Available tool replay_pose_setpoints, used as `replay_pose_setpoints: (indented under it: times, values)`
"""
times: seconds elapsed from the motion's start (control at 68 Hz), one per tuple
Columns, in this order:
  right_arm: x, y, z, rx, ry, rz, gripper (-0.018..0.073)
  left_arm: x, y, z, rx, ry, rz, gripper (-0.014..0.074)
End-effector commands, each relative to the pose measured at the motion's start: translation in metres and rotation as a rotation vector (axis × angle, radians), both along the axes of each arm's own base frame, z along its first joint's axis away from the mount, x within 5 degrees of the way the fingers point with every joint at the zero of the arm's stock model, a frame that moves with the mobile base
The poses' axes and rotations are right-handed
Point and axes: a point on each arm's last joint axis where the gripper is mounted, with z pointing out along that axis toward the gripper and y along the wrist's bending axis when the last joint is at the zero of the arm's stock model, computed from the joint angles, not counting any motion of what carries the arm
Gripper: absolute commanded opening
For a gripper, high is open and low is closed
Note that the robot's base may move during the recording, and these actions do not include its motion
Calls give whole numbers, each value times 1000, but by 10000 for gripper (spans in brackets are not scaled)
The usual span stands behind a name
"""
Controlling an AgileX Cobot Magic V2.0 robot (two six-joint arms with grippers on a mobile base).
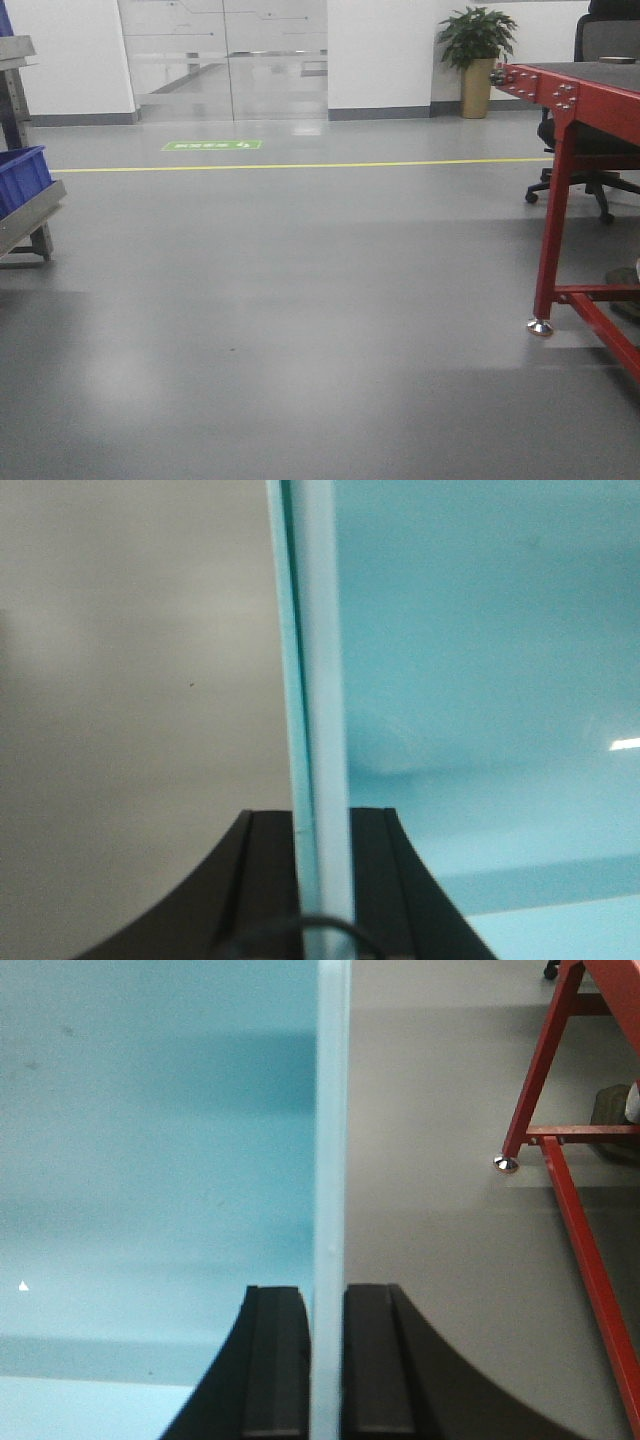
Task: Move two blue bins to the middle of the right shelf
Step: 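Hold the bins while driving to the shelf with the red bag bin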
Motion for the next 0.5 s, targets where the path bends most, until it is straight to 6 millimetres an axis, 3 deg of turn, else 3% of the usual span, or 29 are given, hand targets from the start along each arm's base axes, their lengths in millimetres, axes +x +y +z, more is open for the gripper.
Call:
replay_pose_setpoints:
  times: [0.0,0.486]
  values:
    - [-4,-8,18,-26,-121,-3,-167,-2,7,15,10,-105,4,-111]
    - [-4,-8,18,-26,-121,-3,-167,-2,7,15,10,-105,4,-111]
